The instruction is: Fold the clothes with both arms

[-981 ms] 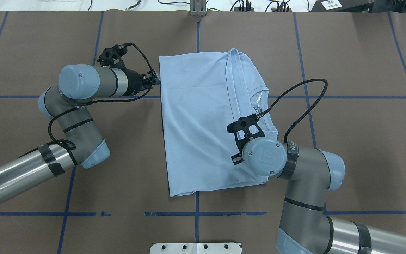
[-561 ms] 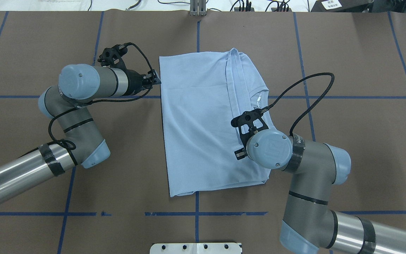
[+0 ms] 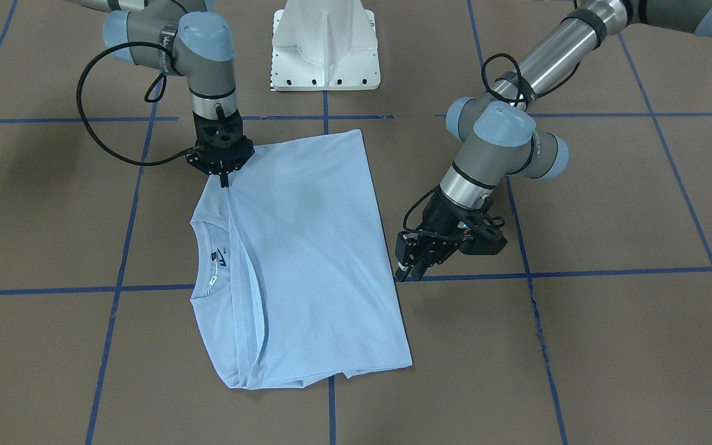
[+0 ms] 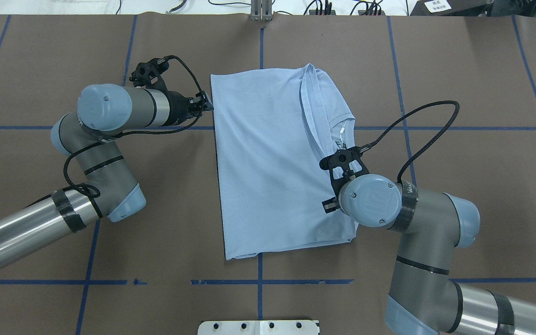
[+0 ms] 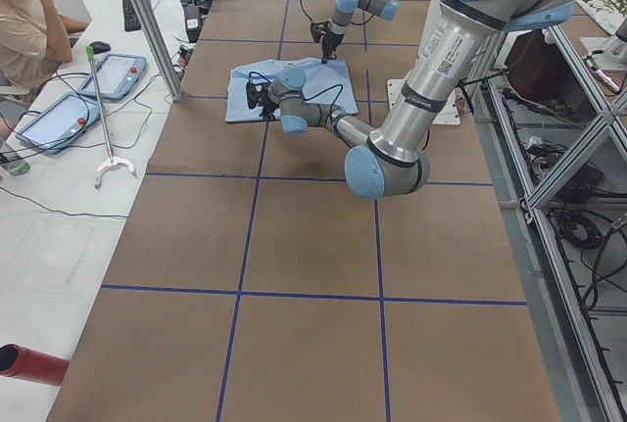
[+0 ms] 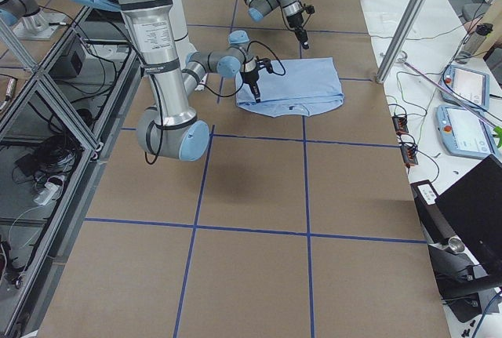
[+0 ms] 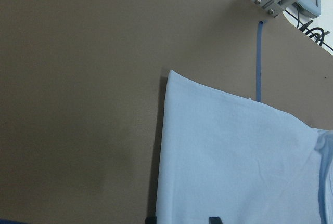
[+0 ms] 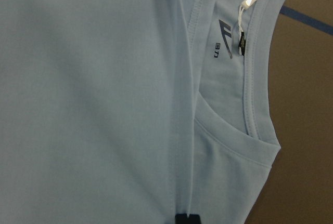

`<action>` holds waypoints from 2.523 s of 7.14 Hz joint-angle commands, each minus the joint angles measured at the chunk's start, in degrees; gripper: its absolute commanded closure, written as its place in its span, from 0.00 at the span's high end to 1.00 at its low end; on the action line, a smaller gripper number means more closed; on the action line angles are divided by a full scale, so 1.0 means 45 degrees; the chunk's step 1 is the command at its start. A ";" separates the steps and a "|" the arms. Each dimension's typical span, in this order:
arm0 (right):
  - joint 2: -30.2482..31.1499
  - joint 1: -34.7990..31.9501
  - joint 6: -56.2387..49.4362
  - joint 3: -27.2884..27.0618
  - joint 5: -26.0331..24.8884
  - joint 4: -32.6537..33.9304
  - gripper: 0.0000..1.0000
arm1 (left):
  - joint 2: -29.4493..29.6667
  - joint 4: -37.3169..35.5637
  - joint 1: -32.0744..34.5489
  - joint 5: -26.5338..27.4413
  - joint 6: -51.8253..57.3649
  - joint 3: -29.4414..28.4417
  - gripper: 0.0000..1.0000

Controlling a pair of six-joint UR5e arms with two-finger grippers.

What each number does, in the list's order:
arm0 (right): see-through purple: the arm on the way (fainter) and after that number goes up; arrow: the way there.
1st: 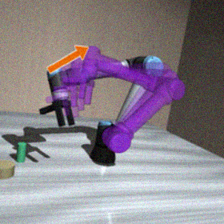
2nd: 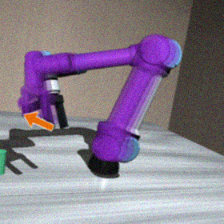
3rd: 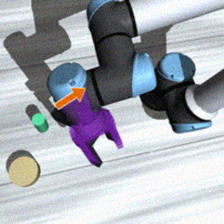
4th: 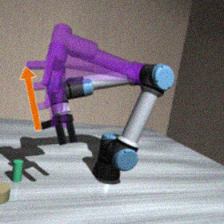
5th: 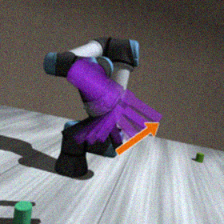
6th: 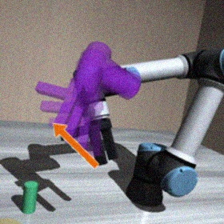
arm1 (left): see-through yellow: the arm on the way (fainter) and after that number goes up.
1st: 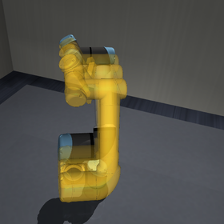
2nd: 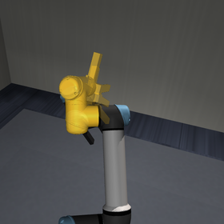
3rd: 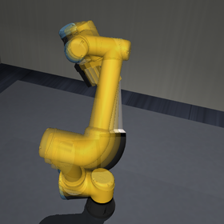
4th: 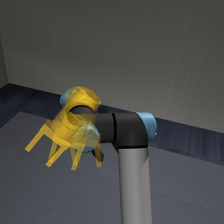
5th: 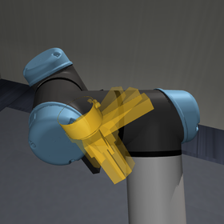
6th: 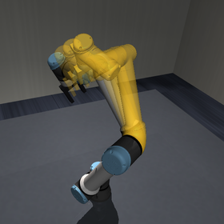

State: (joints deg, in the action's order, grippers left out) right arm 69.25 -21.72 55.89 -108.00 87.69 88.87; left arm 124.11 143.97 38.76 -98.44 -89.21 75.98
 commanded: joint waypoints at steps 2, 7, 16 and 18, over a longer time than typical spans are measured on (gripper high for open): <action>0.0256 0.0060 0.0080 -0.0142 -0.0014 0.0037 0.46 | -0.0022 0.0000 0.0000 0.0000 0.0000 -0.0009 0.44; 0.0236 0.0350 0.5230 -0.0805 -0.0110 -0.0060 0.68 | -0.0022 0.0000 0.0000 0.0000 0.0000 -0.0009 0.44; 0.1096 0.1076 1.2150 -0.0767 -0.0092 -0.0100 0.62 | 0.0017 0.0000 -0.0020 0.0000 0.0058 0.0284 0.44; 0.1037 0.1095 1.2112 -0.0632 -0.0053 -0.0100 0.45 | 0.0056 0.0000 -0.0020 0.0000 0.0020 0.0284 0.44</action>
State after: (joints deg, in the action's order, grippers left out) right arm 73.92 -16.88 110.46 -111.32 87.43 88.42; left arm 124.24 143.97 38.67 -98.44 -88.99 77.25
